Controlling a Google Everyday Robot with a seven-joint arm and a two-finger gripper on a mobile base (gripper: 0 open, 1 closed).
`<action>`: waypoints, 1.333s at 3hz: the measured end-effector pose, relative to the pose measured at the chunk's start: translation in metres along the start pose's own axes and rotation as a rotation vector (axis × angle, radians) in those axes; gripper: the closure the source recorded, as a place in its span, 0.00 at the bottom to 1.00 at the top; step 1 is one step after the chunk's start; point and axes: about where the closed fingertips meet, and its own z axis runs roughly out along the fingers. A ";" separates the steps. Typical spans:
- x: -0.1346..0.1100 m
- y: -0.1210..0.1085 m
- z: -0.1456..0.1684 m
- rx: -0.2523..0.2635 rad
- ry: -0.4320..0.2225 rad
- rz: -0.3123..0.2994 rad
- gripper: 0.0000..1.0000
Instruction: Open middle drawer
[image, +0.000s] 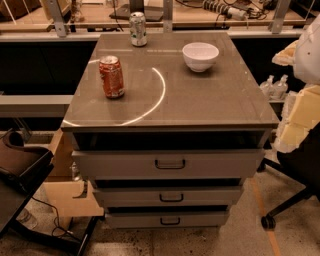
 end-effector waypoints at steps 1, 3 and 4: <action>0.000 0.000 0.000 0.000 0.000 0.000 0.00; 0.021 0.039 0.044 0.071 0.074 0.028 0.00; 0.019 0.071 0.064 0.160 0.100 0.013 0.00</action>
Offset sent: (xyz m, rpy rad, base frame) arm -0.0462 -0.0201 -0.1650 -0.0957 0.1280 -0.0746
